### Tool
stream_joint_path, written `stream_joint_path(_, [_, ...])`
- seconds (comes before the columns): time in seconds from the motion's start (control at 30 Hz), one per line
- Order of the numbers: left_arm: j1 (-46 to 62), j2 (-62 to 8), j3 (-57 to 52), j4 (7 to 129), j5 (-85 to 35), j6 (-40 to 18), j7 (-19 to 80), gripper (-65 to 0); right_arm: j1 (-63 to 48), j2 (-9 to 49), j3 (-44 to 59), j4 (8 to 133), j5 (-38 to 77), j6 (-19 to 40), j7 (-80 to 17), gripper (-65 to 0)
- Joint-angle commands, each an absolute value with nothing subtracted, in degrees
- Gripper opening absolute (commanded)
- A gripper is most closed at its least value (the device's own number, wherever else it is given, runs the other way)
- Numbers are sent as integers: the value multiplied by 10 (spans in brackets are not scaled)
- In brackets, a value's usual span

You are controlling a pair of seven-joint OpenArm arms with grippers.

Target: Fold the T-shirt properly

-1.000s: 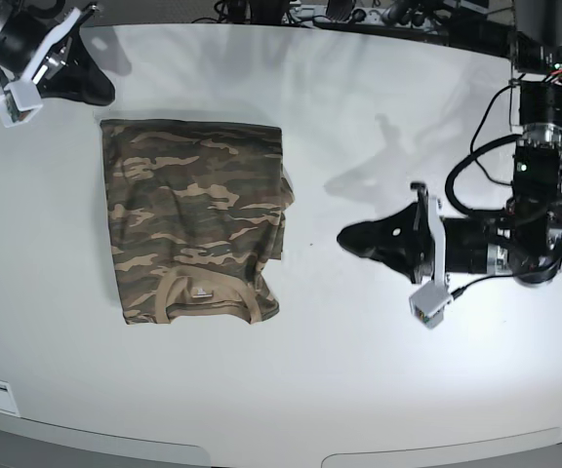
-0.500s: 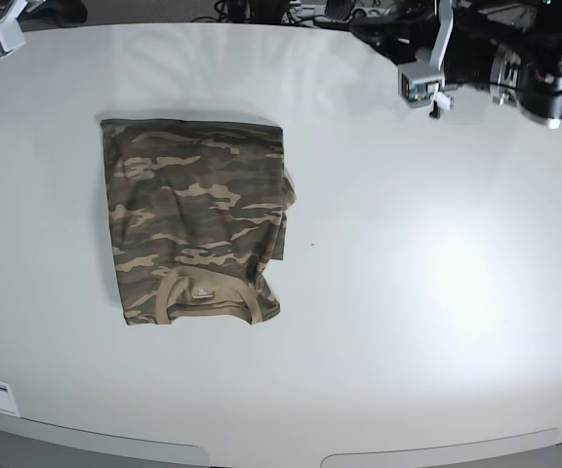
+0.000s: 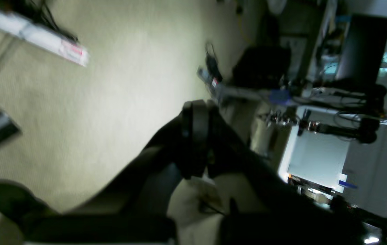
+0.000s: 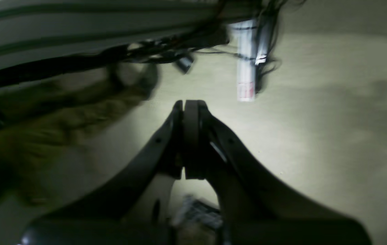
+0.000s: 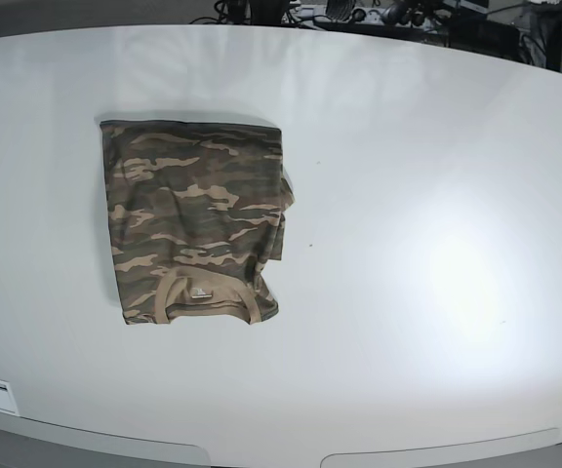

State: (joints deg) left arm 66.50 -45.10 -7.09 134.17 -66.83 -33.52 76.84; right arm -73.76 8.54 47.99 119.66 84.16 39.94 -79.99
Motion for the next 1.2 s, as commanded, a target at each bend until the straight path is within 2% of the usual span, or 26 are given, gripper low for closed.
stream_joint_path(0.0, [681, -447, -72, 1350, -665, -339, 757, -650, -750, 90, 464, 1175, 850, 400, -800, -650])
stream_joint_path(0.07, [689, -422, -72, 1330, -627, -339, 749, -650, -748, 106, 415, 1114, 850, 400, -800, -650])
stream_joint_path(0.17, [685, -376, -72, 1269, -591, -339, 717, -650, -716, 140, 337, 1021, 790, 400, -800, -650])
stream_joint_path(0.33, [619, -310, -72, 1104, -516, -339, 637, -650, -616, 176, 216, 866, 651, 400, -711, -650])
stream_joint_path(0.57, [454, -246, -71, 801, -434, -348, 531, -650, -481, 176, 97, 686, 492, 400, -543, -650])
stream_joint_path(0.67, [380, -232, -71, 656, -395, -380, 462, -650, -429, 176, 45, 624, 409, 400, -455, -650])
stream_joint_path(0.83, [269, -211, -72, 447, -313, -390, 320, -650, -351, 167, -23, 545, 277, 398, -320, -650])
stream_joint_path(0.93, [216, -196, -71, 362, -228, -390, 221, -650, -308, 151, -52, 511, 212, 329, -274, -650])
stream_joint_path(1.03, [183, -175, -71, 319, -137, -350, 133, -650, -272, 132, -75, 485, 173, 249, -251, -650])
stream_joint_path(1.17, [166, -137, -56, 310, -75, -210, 72, -650, -233, 108, -101, 454, 135, 184, -236, -650])
